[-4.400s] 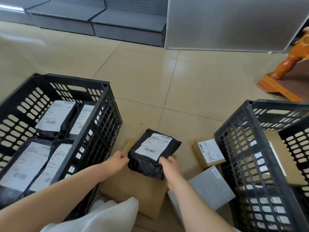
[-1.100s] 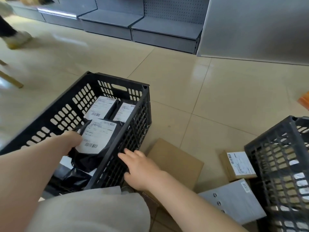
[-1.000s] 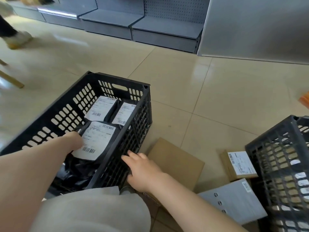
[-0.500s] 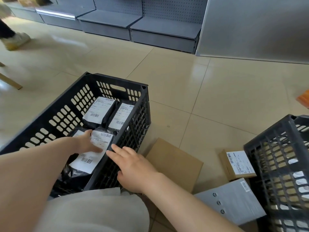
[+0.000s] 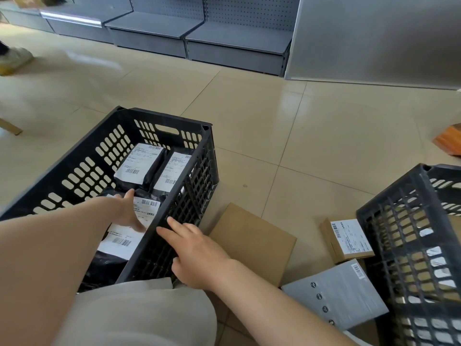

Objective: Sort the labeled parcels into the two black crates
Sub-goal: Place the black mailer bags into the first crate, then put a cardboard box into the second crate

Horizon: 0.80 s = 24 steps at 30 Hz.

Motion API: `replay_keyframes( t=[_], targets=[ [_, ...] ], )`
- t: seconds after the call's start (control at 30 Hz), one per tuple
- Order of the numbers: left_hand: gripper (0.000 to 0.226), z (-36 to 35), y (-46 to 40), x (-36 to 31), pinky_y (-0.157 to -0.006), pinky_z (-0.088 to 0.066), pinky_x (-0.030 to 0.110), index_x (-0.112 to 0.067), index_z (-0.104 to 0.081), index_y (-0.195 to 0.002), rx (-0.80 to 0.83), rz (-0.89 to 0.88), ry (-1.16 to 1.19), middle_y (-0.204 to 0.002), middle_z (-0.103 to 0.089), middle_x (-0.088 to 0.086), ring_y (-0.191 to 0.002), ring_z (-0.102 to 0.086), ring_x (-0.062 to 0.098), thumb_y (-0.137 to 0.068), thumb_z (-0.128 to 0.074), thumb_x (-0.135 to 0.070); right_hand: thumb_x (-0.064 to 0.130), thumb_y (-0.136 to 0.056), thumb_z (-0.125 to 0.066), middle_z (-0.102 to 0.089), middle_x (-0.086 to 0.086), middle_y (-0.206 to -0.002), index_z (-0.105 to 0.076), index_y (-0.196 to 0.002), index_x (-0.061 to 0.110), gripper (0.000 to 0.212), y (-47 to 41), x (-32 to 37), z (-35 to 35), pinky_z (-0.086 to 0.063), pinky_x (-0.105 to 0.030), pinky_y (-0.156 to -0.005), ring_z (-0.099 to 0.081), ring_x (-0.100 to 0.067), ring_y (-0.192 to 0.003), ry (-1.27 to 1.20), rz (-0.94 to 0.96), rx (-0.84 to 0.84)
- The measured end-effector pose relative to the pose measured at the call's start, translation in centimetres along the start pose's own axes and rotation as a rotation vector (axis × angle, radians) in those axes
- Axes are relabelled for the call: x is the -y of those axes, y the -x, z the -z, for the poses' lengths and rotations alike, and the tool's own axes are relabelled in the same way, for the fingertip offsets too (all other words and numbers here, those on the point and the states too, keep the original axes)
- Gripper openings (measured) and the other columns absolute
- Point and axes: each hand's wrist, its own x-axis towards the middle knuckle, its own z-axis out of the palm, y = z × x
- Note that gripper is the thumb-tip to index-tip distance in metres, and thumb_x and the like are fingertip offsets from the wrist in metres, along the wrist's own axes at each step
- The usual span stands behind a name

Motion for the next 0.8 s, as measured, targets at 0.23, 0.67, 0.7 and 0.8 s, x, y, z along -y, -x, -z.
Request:
replay_keyframes(
  t=[0.23, 0.67, 0.7, 0.8],
  targets=[
    [0.085, 2.7, 1.7, -1.8, -0.112, -0.032, 0.055, -0.016, -0.013, -0.155, -0.348, 0.025, 0.182, -0.155, -0.030, 0.017, -0.142, -0.029, 0.039, -0.089, -0.062, -0.036, 0.006, -0.096, -0.043, 0.001, 0.011, -0.167, -0.013, -0.158, 0.035, 0.075, 2.3, -4.6, 1.7, -0.021, -0.044, -0.121, -0.001, -0.022, -0.153, -0.074, -0.205, -0.017],
    [0.080, 6.1, 6.7, -15.3, -0.121, -0.017, 0.045, -0.020, -0.015, -0.156, -0.743, -0.691, 0.122, -0.158, -0.027, 0.007, -0.147, -0.020, 0.027, -0.087, -0.056, -0.024, 0.016, -0.095, -0.047, -0.013, -0.010, -0.164, -0.009, -0.158, 0.020, 0.074, 8.9, -16.4, 4.5, -0.031, -0.045, -0.116, -0.020, -0.035, -0.146, 0.029, -0.681, 0.033],
    [0.079, 5.2, 6.8, -16.0, -0.121, -0.015, 0.043, -0.021, -0.012, -0.157, -0.701, -0.761, -0.061, -0.160, -0.022, 0.006, -0.149, -0.015, 0.025, -0.090, -0.054, -0.026, 0.016, -0.095, -0.047, -0.015, -0.011, -0.163, -0.008, -0.158, 0.020, 0.074, 9.3, -16.9, 4.4, -0.031, -0.043, -0.115, -0.023, -0.035, -0.146, -0.011, -0.717, 0.031],
    [0.077, 2.3, 7.1, -18.1, -0.123, -0.011, 0.043, -0.021, -0.001, -0.158, -0.554, -0.923, -0.606, -0.165, -0.005, 0.006, -0.152, -0.004, 0.025, -0.095, -0.047, -0.029, 0.015, -0.096, -0.047, -0.034, -0.013, -0.156, -0.011, -0.158, 0.014, 0.072, 10.4, -18.2, 3.9, -0.037, -0.037, -0.110, -0.039, -0.032, -0.139, -0.149, -0.841, 0.086]
  ],
)
